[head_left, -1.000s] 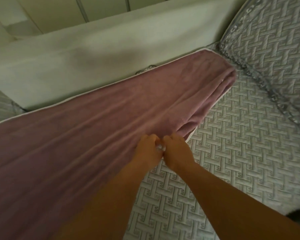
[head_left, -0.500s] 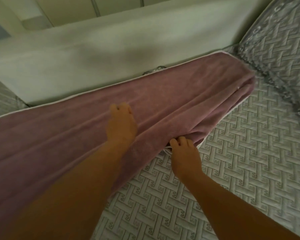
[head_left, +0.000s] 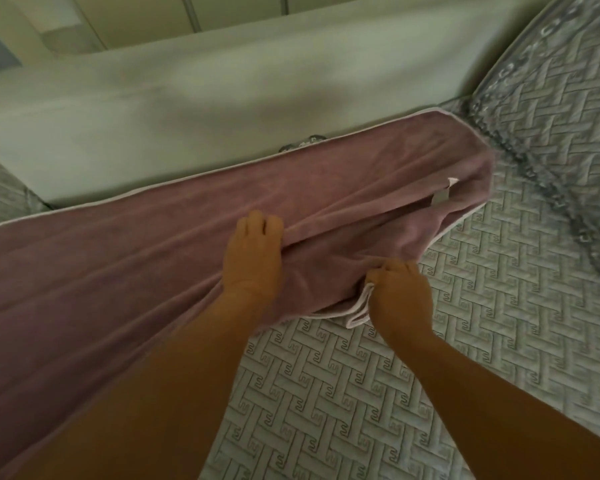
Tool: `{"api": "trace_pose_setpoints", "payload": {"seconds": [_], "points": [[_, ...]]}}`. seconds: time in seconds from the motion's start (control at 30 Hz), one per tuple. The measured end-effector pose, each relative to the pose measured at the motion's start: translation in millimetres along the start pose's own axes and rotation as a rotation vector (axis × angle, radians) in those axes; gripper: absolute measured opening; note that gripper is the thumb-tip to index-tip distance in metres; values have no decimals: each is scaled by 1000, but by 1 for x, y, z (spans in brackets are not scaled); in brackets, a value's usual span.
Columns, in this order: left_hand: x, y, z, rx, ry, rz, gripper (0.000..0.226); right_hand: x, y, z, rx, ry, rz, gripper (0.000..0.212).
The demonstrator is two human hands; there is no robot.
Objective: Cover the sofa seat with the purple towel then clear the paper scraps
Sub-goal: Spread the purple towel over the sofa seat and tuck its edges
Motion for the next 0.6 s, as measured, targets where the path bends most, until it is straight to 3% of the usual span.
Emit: {"api": "trace_pose_setpoints", "payload": {"seconds": [0.07,0.13,0.2,0.27,0.33,0.4,0.47,0.6], "points": [[23,17,8,-164,140,182,19,2,-1,-10,79,-74,56,21],[51,41,26,-364,178,330,36,-6,-5,-19,145,-213,52,14],[70,52,42,-427,243,334,37,-15,-8,-25,187,-424,48,15],[73,41,42,-358,444,110,11,-17,-8,-28,238,-621,113,12],[69,29,41,-363,714,-141,10,-9,-3,-33,346,-663,214,13],[69,26,35,-392,959,-313,17,1,4,-31,375,-669,335,30],[66,25,29,-378,1033,-441,23,8,11,-20,264,-717,501,49],[72,36,25,-426,1088,-513,15,11,27,-4,108,-973,789,68]]}}
Point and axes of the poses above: each hand's wrist, its own y-axis away from the middle knuckle, its own z-axis out of the palm, x = y × z, the point moved 6 cm from there along -y, towards the middle knuckle, and after that the axes turned 7 degrees about -z, right-handed, at the moved point
